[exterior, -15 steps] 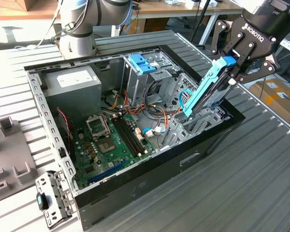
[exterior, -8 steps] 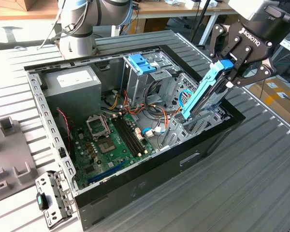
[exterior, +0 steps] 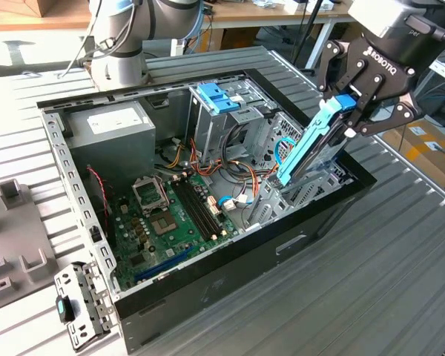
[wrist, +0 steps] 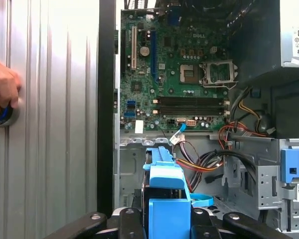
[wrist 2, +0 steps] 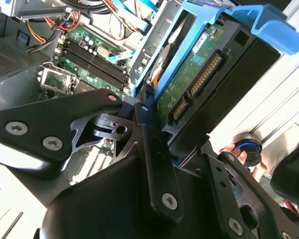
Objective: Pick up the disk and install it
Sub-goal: 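Insert the disk into the insertion slot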
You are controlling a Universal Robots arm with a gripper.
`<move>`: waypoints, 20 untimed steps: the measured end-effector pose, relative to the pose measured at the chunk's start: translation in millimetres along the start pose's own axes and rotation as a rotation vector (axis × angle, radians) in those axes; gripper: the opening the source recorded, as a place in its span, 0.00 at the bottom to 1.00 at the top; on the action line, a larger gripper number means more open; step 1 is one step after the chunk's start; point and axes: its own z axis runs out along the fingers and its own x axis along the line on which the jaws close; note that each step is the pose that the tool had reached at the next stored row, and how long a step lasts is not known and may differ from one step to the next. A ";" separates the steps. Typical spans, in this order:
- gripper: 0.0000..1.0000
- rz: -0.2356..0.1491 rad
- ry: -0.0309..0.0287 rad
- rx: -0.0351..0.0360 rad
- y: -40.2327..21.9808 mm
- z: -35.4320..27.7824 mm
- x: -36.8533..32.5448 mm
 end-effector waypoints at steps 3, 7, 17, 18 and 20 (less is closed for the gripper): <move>0.36 -0.001 0.0000 0.0000 -0.2 3.1 -1.1; 0.36 -0.004 0.0002 -0.0002 -0.3 5.3 -4.6; 0.36 -0.005 0.0004 -0.0004 -2.8 15.4 -8.2; 0.36 -0.005 0.0004 -0.0004 -2.8 16.7 -8.1; 0.36 -0.005 0.0004 -0.0003 -2.9 18.6 -8.0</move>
